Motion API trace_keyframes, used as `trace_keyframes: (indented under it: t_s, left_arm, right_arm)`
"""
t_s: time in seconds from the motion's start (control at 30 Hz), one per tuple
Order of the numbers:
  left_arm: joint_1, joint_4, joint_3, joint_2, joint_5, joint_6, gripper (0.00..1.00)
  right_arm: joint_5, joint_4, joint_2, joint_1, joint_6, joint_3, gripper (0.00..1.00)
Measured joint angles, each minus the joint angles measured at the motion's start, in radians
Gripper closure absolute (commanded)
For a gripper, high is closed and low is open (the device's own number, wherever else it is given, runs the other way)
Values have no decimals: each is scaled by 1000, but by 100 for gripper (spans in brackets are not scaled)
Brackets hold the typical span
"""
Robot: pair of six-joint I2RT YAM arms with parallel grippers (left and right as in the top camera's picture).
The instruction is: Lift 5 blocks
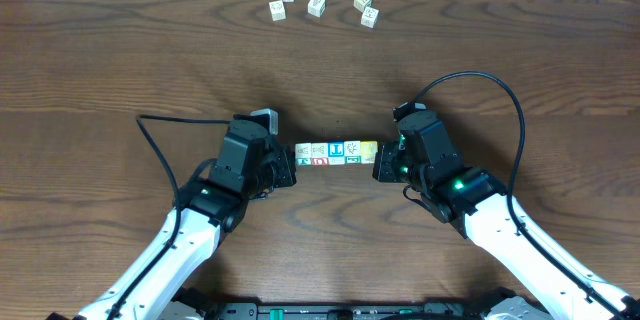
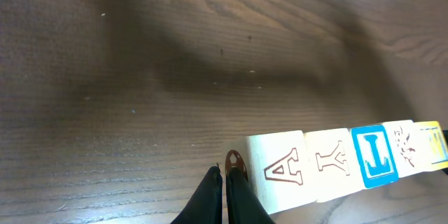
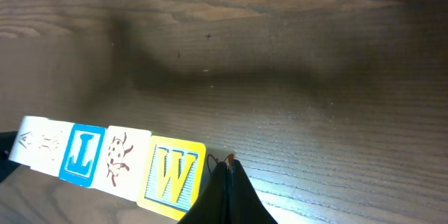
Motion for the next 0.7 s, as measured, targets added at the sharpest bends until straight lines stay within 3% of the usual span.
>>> trace_keyframes:
  t_s: [0.7]
  left_arm:
    - [0, 0, 0, 31, -27, -3, 93]
  right_arm:
    - [-15, 47, 93, 3, 27, 0, 99]
